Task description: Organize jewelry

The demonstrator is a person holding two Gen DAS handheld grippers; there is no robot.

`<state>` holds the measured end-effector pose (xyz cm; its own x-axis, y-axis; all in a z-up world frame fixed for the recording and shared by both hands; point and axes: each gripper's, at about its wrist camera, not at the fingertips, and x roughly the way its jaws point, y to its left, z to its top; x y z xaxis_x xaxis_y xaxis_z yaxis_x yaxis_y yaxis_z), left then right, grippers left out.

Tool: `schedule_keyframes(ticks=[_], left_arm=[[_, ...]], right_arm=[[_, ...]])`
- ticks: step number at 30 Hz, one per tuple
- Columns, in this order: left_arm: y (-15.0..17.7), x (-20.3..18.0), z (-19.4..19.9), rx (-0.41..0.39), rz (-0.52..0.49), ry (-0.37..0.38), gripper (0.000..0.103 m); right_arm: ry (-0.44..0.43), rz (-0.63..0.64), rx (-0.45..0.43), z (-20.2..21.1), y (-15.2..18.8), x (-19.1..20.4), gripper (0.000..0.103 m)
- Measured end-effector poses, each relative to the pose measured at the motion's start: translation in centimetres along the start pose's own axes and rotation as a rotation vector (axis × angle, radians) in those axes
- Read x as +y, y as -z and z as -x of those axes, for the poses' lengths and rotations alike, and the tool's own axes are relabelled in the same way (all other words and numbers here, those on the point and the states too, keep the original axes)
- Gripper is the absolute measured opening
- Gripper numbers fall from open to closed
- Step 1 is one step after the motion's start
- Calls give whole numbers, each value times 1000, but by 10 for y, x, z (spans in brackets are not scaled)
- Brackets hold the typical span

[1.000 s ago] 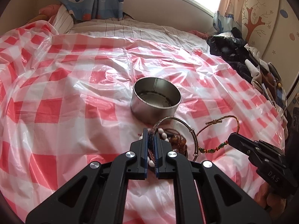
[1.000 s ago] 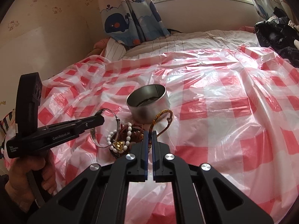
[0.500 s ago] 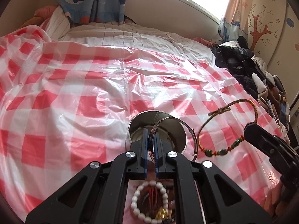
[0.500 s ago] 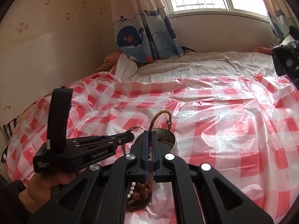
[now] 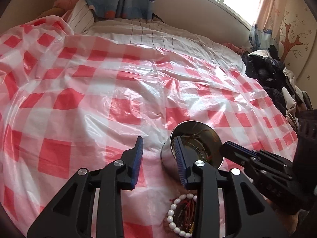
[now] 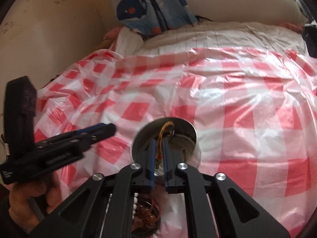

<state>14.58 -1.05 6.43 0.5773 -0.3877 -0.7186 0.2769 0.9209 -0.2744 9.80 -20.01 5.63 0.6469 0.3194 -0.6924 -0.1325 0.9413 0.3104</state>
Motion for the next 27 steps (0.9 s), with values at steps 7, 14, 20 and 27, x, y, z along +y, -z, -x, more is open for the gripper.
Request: schedule_keyframes(ticks=[7,14,20,27], left_arm=[[44,-10,33,55,-117,16,41],[77,-30,31,79,-219,12,42],[88,-52,21,90,-325,-22,42],[93,-60,13,118,-370,-14,29]], right_arm=[[30,-71,-20,50,52,-20,30],[28,-128,12,57,85,-20,37],[37,-129,-2,52,84,-20,43],[35,-128,-5,49,83,-19,45]])
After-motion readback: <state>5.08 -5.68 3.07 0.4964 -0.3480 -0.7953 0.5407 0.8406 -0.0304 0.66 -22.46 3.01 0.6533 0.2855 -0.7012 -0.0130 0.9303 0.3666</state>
